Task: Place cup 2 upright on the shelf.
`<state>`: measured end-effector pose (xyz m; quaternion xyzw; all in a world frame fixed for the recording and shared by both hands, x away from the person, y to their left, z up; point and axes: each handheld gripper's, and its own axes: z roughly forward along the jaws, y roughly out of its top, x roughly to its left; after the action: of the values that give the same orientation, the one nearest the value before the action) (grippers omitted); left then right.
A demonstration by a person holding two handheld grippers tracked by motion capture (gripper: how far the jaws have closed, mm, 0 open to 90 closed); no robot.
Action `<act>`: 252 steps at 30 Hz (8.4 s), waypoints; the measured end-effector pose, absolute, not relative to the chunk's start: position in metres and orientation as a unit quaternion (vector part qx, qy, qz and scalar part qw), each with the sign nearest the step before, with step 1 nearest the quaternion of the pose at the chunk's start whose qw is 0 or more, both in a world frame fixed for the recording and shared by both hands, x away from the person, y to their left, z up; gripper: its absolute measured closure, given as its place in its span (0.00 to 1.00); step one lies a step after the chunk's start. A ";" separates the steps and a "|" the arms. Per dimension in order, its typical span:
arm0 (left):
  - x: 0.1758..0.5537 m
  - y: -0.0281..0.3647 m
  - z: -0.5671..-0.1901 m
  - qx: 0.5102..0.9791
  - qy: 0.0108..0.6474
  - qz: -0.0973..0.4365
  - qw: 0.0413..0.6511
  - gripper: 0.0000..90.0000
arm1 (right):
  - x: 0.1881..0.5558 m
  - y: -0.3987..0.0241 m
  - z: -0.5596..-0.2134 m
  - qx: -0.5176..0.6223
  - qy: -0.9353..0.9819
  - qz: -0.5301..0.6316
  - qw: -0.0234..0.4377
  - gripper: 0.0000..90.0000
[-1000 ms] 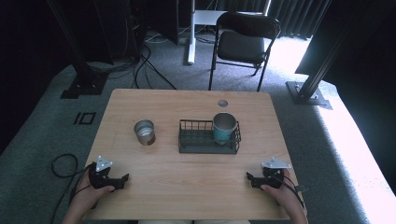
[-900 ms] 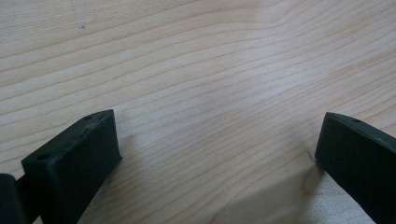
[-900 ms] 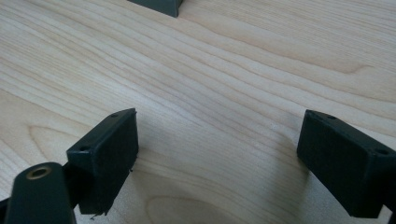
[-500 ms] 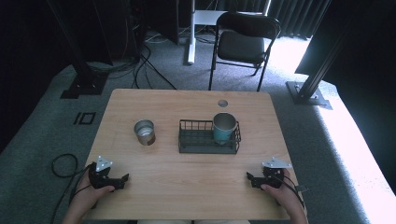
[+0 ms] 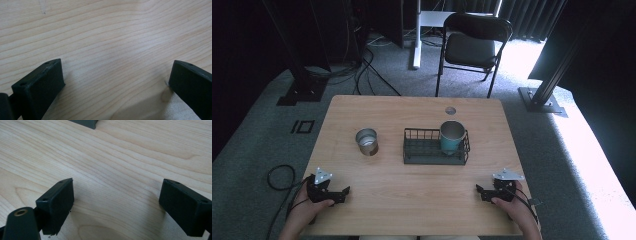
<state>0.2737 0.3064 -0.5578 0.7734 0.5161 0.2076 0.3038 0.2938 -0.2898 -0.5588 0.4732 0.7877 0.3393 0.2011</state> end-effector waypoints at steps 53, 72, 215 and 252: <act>0.316 0.282 -0.533 0.778 0.471 0.203 0.363 0.01 | 0.294 -0.290 -0.559 0.473 0.787 0.340 0.201 0.14; 0.345 0.267 -0.516 0.769 0.457 0.217 0.391 0.01 | 0.294 -0.290 -0.559 0.473 0.788 0.339 0.201 0.14; 0.403 0.135 -0.388 0.788 0.314 0.188 0.494 0.16 | 0.294 -0.290 -0.559 0.473 0.787 0.341 0.201 0.14; 0.431 0.078 -0.423 0.797 0.304 0.151 0.500 0.16 | 0.294 -0.290 -0.559 0.474 0.786 0.342 0.199 0.14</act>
<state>0.4313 0.0779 -0.4227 0.7970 0.3037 0.1512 0.4997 0.2940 -0.2904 -0.5589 0.4742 0.7863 0.3423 0.1991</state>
